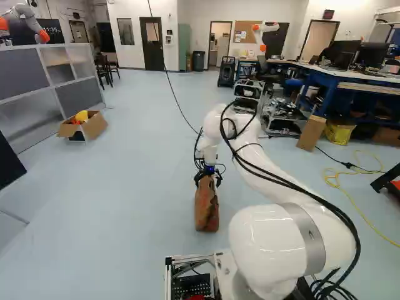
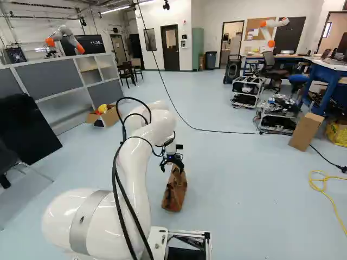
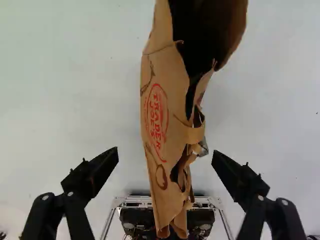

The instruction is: Pick up the grocery bag from the ground

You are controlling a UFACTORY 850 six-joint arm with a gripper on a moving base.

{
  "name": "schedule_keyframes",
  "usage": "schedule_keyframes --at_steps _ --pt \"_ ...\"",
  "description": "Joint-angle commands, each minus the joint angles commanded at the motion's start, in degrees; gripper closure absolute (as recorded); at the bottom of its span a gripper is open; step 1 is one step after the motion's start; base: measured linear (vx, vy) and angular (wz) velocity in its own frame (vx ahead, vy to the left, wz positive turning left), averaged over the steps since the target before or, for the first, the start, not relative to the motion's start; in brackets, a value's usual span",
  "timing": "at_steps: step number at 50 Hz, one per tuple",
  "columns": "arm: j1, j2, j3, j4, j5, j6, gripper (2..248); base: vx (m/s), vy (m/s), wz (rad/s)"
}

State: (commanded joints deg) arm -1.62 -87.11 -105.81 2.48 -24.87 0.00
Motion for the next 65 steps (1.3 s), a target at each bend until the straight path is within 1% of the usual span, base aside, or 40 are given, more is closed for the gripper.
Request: schedule_keyframes --at_steps 8,23,30,45,46,50,51,55,56,61,62,65 --pt "-0.9 -3.71 -4.34 0.33 -1.4 0.0 3 0.0 0.0 0.0" --pt "-1.62 -10.48 -12.38 0.39 -1.73 0.0 3 0.0 0.0 0.0" --pt "-1.7 -11.45 -13.54 0.39 -1.73 0.0 3 0.0 0.0 0.0" --pt "-1.72 -11.68 -13.83 0.39 -1.73 0.0 3 0.0 0.0 0.0" --pt "-1.72 -11.68 -13.83 0.39 -1.73 0.0 15 0.0 0.0 0.0" --pt "-1.72 -11.68 -13.83 0.39 -1.73 0.0 15 0.0 0.0 0.0" --pt "-1.72 -11.68 -13.83 0.39 -1.73 0.0 51 0.0 0.0 0.0" --pt "-1.72 -11.68 -13.83 0.39 -1.73 0.0 51 0.0 0.0 0.0" --pt "-1.72 -11.68 -13.83 0.39 -1.73 0.0 89 0.0 0.0 0.0" --pt "-1.72 -11.68 -13.83 0.39 -1.73 0.0 89 0.0 0.0 0.0" --pt "-1.72 -11.68 -13.83 0.39 -1.73 0.0 128 0.0 0.0 0.0" --pt "-1.72 -11.68 -13.83 0.39 -1.73 0.0 128 0.0 0.0 0.0"
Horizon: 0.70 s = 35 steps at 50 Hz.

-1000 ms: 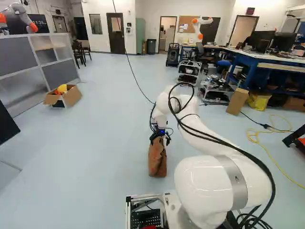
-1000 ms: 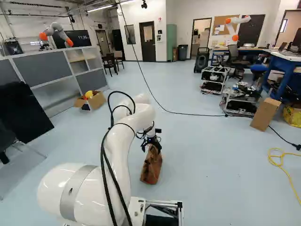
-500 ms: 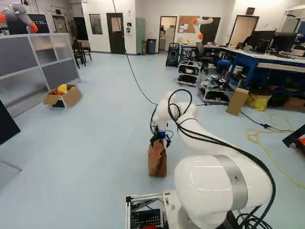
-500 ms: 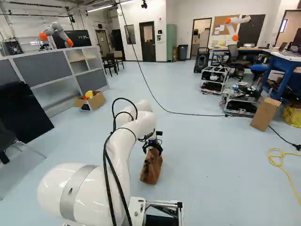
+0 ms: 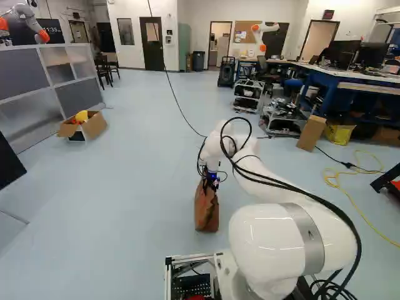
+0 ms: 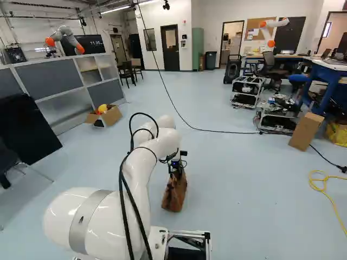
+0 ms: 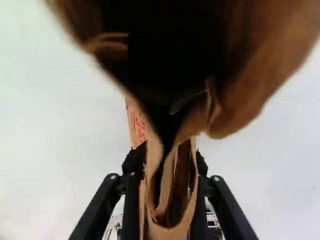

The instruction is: Pick up the grocery bag from the ground

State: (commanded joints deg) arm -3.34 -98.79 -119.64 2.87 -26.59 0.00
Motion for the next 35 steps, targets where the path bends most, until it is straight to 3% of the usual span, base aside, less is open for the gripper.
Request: schedule_keyframes --at_steps 1,2,6,7,11,12,26,35 --pt "0.0 0.0 0.0 0.0 0.0 0.0 128 0.0 0.0 0.0" --pt "0.0 0.0 0.0 0.0 0.0 0.0 167 0.0 0.0 0.0" --pt "0.0 0.0 0.0 0.0 0.0 0.0 167 0.0 0.0 0.0" --pt "0.0 0.0 0.0 0.0 0.0 0.0 204 0.0 0.0 0.0" --pt "0.0 0.0 0.0 0.0 0.0 0.0 204 0.0 0.0 0.0" --pt "0.0 0.0 0.0 0.0 0.0 0.0 229 0.0 0.0 0.0" --pt "0.0 0.09 0.09 0.0 0.0 0.0 229 0.0 0.0 0.0" --pt "0.0 2.8 2.95 0.0 0.0 0.0 229 0.0 0.0 0.0"
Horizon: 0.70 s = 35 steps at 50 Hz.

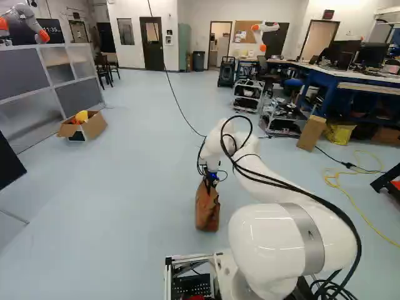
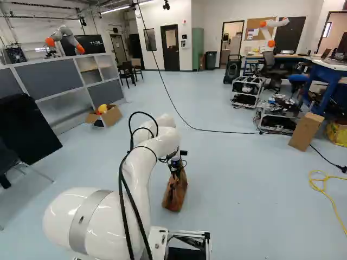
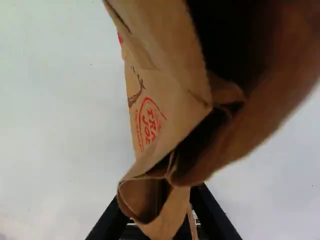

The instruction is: Pick up the grocery bag from the ground

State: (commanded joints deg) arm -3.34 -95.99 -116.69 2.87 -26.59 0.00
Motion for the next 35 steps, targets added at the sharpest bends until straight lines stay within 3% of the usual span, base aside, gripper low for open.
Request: schedule_keyframes --at_steps 35 --pt "0.0 14.26 13.84 0.06 0.84 0.0 229 0.0 0.0 0.0"
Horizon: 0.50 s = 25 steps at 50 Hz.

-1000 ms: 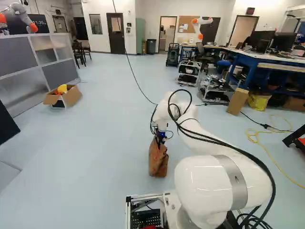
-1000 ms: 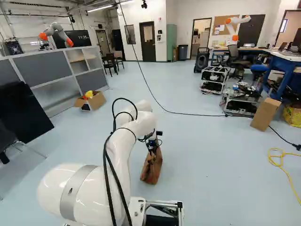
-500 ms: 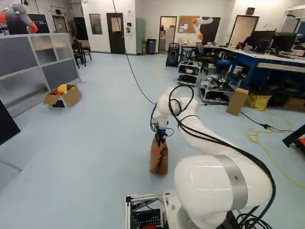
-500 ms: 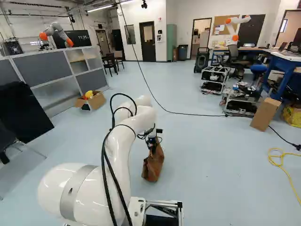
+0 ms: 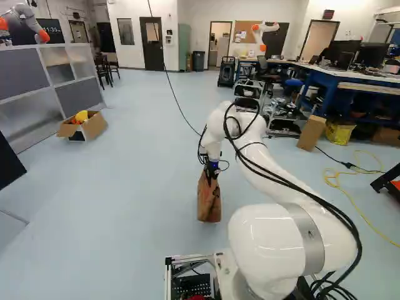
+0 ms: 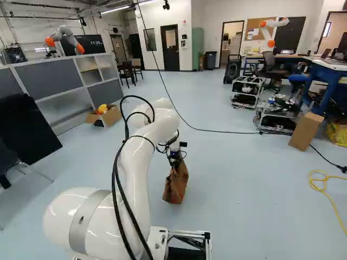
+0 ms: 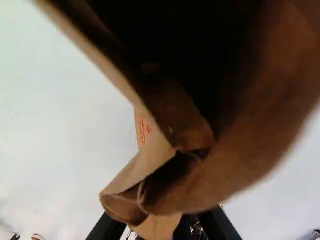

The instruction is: Pick up the grocery bag from the ground

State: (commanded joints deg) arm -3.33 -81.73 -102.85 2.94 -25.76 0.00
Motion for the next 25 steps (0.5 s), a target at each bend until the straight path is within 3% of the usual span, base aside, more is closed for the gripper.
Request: schedule_keyframes --at_steps 25 --pt "-0.28 12.71 15.27 5.69 12.06 0.0 229 0.0 0.0 0.0"
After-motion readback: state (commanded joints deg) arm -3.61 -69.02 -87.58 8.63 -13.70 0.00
